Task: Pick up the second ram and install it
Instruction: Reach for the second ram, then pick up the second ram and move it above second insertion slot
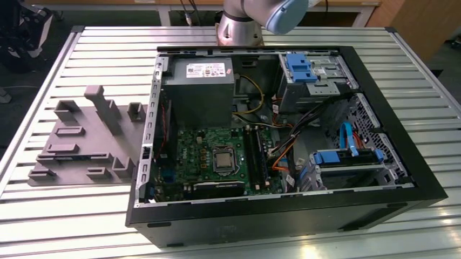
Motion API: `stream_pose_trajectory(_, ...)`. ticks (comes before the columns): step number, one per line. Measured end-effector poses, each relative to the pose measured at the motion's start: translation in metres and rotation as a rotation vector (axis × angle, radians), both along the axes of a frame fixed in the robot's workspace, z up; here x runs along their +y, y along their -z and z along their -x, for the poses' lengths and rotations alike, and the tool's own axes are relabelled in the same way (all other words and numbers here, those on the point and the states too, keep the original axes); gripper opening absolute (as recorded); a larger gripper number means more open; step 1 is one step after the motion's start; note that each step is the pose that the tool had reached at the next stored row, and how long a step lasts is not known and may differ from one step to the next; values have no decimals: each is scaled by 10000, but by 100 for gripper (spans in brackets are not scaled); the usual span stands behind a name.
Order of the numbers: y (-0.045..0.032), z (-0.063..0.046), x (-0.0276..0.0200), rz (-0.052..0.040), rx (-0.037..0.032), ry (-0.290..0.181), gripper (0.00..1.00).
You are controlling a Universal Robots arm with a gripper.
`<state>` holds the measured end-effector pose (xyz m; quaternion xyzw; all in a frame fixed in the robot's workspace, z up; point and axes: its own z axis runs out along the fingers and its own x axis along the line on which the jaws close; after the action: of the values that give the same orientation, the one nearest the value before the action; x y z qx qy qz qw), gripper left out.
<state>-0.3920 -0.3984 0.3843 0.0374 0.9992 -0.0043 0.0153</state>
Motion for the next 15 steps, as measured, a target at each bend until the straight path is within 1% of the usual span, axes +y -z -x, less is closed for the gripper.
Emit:
stream_pose_trajectory(13,0,5,0,1,1,-34,13)
stream_pose_trajectory(14,0,5,0,0,0,-79,13)
stream_pose_trajectory(15,0,6,0,0,0,-546,13)
